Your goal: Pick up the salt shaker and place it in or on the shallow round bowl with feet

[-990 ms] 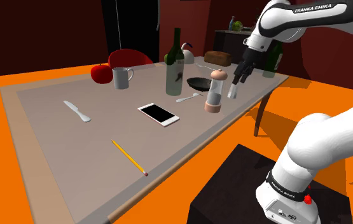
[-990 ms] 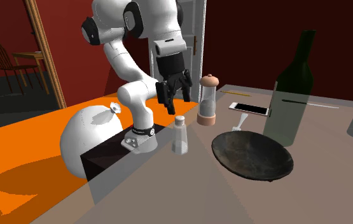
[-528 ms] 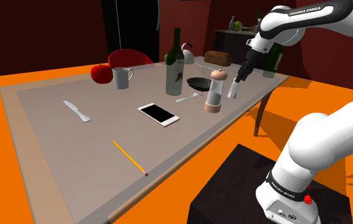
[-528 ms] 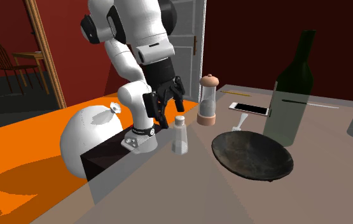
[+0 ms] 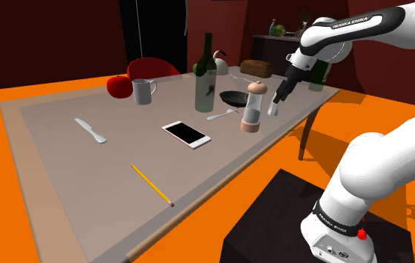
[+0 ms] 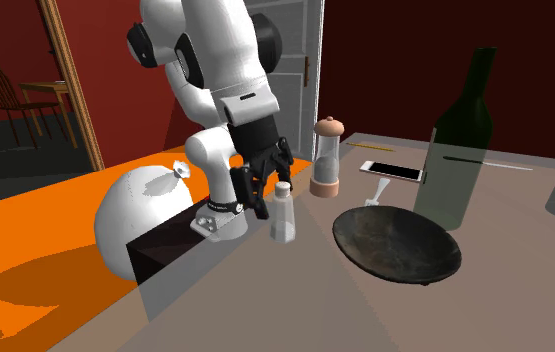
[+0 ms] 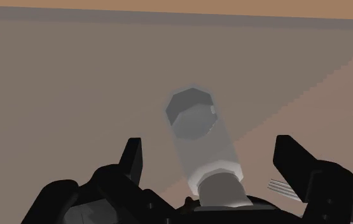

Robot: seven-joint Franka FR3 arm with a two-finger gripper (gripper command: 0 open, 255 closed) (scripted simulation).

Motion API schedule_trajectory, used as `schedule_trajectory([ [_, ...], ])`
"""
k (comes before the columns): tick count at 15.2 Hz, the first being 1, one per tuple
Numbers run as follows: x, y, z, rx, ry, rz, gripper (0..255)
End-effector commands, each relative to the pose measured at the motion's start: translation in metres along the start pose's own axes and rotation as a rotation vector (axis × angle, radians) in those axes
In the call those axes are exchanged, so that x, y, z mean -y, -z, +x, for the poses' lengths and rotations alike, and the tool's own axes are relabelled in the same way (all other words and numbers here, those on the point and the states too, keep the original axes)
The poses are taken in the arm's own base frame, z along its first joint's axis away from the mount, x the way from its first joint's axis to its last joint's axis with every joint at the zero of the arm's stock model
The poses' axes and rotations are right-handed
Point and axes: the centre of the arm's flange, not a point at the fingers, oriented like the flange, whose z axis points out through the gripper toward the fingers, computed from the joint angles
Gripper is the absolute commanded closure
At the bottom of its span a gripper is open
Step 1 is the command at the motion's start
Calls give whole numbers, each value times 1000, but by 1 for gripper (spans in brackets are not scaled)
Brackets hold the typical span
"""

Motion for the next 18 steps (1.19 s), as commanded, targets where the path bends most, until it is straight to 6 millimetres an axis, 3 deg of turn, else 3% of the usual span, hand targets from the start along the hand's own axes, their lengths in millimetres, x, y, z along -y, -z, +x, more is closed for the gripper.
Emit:
schedule_trajectory([
  [1,0,-1,0,0,0,0,0],
  [5,0,-1,0,0,0,0,0],
  [6,0,-1,0,0,0,0,255],
  [15,0,-1,0,0,0,0,255],
  [18,2,14,4,0,0,0,255],
])
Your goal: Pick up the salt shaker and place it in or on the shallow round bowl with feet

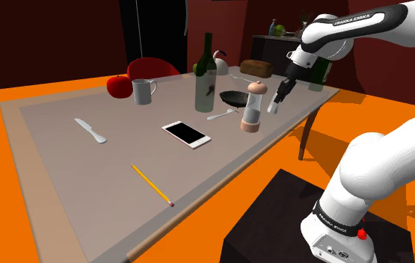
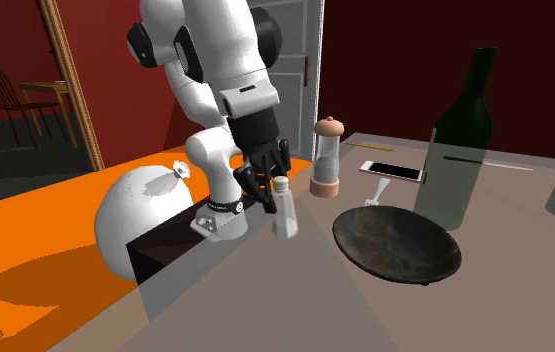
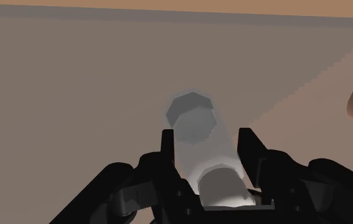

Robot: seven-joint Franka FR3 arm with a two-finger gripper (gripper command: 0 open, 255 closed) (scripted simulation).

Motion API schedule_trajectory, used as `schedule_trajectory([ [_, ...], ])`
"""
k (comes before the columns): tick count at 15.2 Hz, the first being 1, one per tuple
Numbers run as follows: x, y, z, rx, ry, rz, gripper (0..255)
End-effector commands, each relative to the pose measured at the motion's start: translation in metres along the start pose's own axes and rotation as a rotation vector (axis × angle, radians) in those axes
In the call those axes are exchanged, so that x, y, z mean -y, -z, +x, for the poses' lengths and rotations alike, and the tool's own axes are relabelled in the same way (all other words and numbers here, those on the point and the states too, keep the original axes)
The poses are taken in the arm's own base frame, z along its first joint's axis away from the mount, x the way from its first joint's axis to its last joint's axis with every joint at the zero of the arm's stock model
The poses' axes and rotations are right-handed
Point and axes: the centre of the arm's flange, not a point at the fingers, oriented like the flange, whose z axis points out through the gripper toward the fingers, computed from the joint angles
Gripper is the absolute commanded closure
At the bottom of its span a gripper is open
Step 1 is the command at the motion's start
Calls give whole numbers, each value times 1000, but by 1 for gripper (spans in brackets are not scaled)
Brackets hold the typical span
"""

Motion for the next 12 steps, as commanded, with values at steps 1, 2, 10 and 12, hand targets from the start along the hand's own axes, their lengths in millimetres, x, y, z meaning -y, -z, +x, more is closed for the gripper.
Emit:
schedule_trajectory([
  [1,1,10,3,0,0,0,255],
  [2,2,15,4,0,0,0,255],
  [10,7,56,14,0,0,0,255],
  [12,8,66,17,0,0,0,255],
])
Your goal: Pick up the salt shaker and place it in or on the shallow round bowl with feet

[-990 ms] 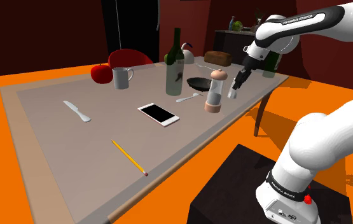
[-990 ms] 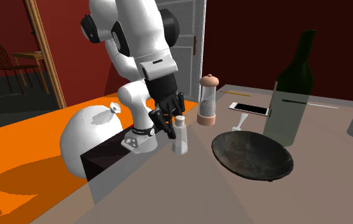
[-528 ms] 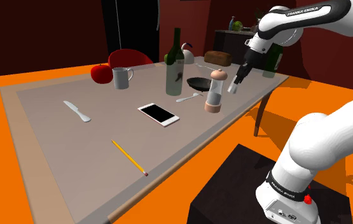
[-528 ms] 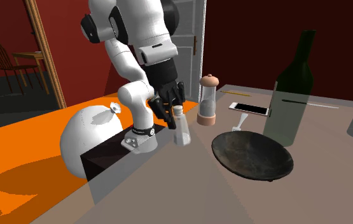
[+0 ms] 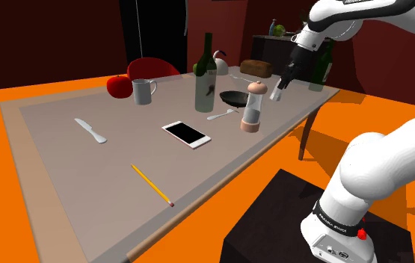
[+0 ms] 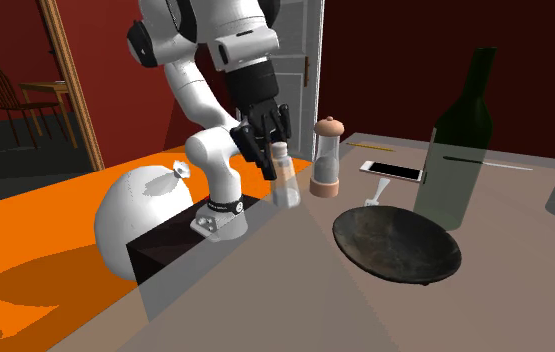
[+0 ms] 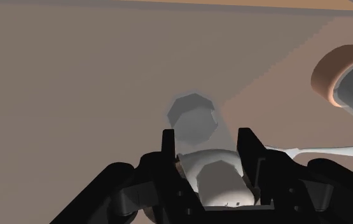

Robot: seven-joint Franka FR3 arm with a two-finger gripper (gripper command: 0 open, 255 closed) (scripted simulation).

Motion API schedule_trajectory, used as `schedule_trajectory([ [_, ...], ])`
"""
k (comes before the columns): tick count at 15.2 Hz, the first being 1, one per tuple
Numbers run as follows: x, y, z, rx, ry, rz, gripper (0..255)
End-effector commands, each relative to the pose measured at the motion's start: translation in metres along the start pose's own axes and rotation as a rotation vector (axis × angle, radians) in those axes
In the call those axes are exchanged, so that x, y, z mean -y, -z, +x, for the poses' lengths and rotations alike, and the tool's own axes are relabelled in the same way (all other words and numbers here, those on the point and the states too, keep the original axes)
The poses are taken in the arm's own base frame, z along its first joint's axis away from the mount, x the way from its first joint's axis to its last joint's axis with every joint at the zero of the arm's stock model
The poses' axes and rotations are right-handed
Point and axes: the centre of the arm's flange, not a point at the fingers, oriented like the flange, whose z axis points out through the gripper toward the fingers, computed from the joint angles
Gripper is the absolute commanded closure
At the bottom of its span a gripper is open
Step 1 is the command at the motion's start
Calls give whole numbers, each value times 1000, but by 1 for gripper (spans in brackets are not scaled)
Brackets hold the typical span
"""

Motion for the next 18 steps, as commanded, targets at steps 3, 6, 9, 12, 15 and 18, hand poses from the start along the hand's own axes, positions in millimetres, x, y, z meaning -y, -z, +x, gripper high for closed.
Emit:
schedule_trajectory([
  [3,3,20,5,0,0,0,255],
  [6,5,35,9,0,0,0,255],
  [9,6,46,12,0,0,0,255],
  [12,13,38,50,0,0,0,255],
  [15,20,31,88,0,0,0,255],
  [18,27,24,127,0,0,0,255],
])
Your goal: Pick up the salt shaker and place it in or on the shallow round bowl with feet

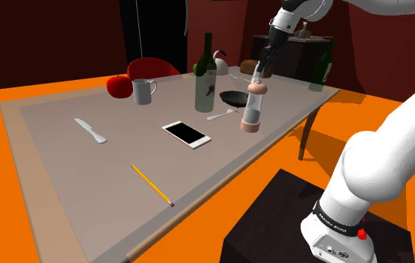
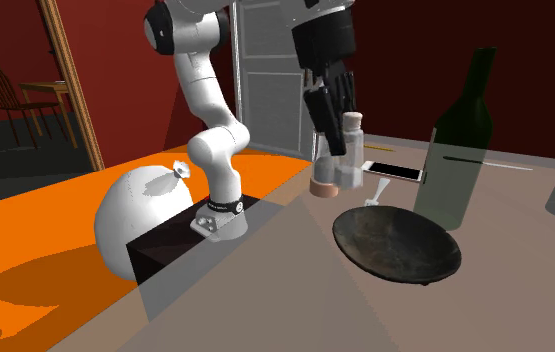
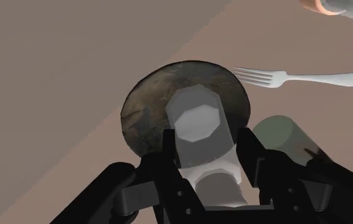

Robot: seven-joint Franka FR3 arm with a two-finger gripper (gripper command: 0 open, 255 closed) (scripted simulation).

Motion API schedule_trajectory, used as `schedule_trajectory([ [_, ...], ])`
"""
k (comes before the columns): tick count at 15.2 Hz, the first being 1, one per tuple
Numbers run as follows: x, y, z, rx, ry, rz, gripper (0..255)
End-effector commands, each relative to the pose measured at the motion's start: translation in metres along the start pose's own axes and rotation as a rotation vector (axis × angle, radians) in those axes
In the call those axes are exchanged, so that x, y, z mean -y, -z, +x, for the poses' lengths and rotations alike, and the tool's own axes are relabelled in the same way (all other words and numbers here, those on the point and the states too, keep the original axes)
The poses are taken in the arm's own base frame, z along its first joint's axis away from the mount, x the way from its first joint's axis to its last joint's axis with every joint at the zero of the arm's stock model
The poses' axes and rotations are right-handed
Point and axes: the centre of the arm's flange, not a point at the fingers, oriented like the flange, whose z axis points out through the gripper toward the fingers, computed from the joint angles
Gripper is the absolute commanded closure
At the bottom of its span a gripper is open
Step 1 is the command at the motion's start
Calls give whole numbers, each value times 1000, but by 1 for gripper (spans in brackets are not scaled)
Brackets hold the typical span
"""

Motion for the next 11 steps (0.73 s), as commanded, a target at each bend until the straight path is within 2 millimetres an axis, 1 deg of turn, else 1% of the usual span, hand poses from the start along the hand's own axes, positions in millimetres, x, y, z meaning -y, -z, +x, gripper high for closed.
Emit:
schedule_trajectory([
  [1,5,-4,26,-1,0,0,255],
  [4,12,-11,65,-1,0,0,255],
  [5,15,-14,82,-1,0,0,255],
  [11,11,-45,74,-1,0,0,255],
])
